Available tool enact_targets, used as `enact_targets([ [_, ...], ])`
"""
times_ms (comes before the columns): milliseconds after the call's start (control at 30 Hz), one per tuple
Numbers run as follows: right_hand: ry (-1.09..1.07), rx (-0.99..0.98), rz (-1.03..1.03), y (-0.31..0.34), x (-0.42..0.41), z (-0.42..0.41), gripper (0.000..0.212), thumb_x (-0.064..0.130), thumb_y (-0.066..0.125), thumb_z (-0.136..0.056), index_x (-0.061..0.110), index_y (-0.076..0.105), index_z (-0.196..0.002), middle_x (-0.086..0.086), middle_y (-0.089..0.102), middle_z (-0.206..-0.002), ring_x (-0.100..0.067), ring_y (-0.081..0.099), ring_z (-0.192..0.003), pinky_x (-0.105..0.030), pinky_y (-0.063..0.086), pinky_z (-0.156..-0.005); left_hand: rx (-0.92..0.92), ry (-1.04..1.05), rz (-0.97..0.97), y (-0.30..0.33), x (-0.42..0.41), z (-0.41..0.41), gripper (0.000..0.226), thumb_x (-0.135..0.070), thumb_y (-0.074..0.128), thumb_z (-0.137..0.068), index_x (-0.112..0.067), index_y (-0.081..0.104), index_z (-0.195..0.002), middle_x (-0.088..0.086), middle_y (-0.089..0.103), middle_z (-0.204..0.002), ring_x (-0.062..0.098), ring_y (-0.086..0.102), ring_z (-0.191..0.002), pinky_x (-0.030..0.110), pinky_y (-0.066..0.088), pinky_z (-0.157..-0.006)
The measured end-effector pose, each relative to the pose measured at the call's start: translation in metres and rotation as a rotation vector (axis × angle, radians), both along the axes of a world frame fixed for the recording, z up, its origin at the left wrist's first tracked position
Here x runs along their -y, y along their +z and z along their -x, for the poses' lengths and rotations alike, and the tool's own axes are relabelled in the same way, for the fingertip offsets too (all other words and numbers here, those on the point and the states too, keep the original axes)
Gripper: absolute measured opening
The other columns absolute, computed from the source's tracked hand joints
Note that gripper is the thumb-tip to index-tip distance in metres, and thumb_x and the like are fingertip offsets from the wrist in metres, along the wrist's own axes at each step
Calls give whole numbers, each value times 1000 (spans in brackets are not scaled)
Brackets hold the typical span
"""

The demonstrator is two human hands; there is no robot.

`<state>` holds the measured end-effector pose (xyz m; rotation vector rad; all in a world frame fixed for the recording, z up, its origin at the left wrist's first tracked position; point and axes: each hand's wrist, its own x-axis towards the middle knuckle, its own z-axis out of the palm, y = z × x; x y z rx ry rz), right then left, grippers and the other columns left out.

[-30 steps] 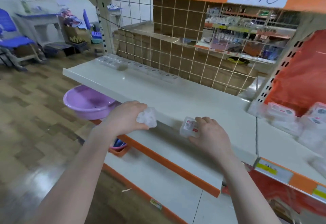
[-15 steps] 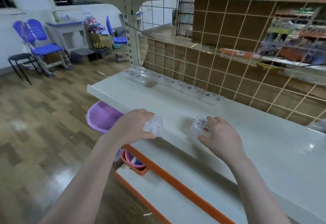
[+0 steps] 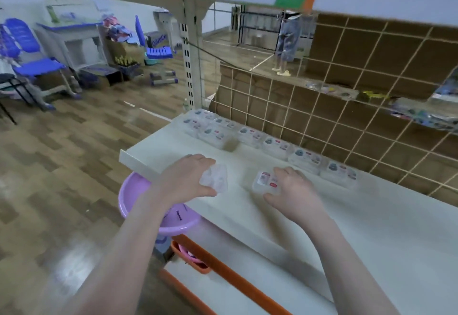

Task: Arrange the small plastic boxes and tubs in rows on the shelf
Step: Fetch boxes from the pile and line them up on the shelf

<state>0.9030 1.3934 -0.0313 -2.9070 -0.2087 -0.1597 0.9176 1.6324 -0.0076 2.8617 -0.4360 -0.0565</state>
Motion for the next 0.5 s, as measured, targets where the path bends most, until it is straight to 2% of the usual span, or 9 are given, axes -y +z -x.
enact_targets([
  [167, -119, -11, 2, -9, -32, -22, 40, 36, 58, -79, 15, 49, -112, -2, 53, -114, -22, 47, -109, -29, 38, -84, -3, -106, 13, -5, -30, -43, 77, -44, 72, -75, -21, 40, -141, -1, 46, -136, 17, 38, -127, 23, 27, -99],
  [333, -273, 8, 14, -17, -62, -36, 33, 33, 59, -78, 14, 50, -103, -3, 54, -106, -22, 49, -101, -28, 35, -77, -30, -251, -9, -8, -56, -83, 78, -46, 69, -78, -23, 34, -144, -2, 36, -148, 13, 28, -136, 20, 20, -104],
  [400, -327, 8, 27, -20, -71, -37, 34, 34, 58, -78, 14, 51, -105, -3, 55, -108, -22, 50, -101, -28, 37, -77, -37, -284, -4, -9, -64, -94, 78, -46, 69, -79, -23, 33, -144, -2, 33, -150, 13, 27, -137, 21, 21, -105],
  [500, -397, -16, 64, -26, -84, -33, 43, 38, 55, -81, 17, 49, -118, -2, 55, -117, -21, 51, -108, -28, 39, -85, -53, -323, 7, -12, -72, -102, 78, -46, 68, -79, -24, 33, -144, -2, 33, -150, 13, 26, -138, 23, 21, -107],
])
